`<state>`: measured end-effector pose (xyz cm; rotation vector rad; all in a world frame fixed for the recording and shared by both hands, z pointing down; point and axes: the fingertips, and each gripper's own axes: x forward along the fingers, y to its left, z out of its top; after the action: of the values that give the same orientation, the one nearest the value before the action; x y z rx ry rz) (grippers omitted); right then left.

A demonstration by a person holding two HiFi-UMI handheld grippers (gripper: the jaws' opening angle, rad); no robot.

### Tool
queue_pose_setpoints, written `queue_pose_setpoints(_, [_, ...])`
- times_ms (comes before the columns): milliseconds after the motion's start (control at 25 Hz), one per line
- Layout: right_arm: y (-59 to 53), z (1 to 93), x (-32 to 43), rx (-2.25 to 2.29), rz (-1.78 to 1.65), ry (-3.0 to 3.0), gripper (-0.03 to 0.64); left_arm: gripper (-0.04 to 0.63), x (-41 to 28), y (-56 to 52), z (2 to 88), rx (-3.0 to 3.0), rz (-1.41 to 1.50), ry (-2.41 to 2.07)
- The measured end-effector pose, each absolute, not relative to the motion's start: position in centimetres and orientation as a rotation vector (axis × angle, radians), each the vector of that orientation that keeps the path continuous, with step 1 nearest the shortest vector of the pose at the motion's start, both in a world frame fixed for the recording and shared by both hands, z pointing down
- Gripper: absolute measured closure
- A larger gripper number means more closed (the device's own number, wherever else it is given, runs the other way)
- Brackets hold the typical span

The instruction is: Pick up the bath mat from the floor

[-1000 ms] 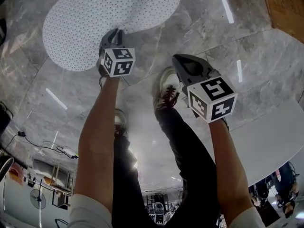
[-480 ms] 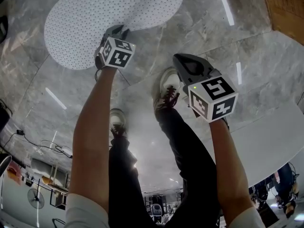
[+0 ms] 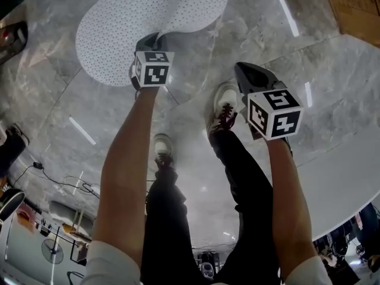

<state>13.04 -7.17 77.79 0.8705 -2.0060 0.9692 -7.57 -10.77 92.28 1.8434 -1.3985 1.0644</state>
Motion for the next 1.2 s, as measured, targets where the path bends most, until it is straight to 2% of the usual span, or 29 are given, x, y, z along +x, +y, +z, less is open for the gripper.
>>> queue_pose_setpoints(120, [-4.3,75.1,11.5,0.965,1.093,-1.962,0.601,0.561,-10.4,-11.0,86.5,1.871,1.004,-1.473])
queue_pose_setpoints(520, [-2.9,56.5,5.0,0.993,1.013,-2.117,0.601,0.563,-21.2,-7.3,67.4,1.890,0.891,-1.586])
queue_pose_setpoints(640, [-3.1,49.1,4.1,1.000,0.918,-2.156,0.601,0.563,-22.1,-4.2,61.7,1.908,0.860,-1.551])
queue_pose_setpoints(840, [-3.8,36.1,3.4,0.994,0.709,-2.232,0.601,0.563,-22.0,0.5,50.4,1.894,0.592,-1.529])
queue_pose_setpoints(1200, [-0.5,13.3,3.1,1.119,0.577,-2.390,0.601,0.563,-20.1,5.0,23.5,2.004,0.134,-1.565])
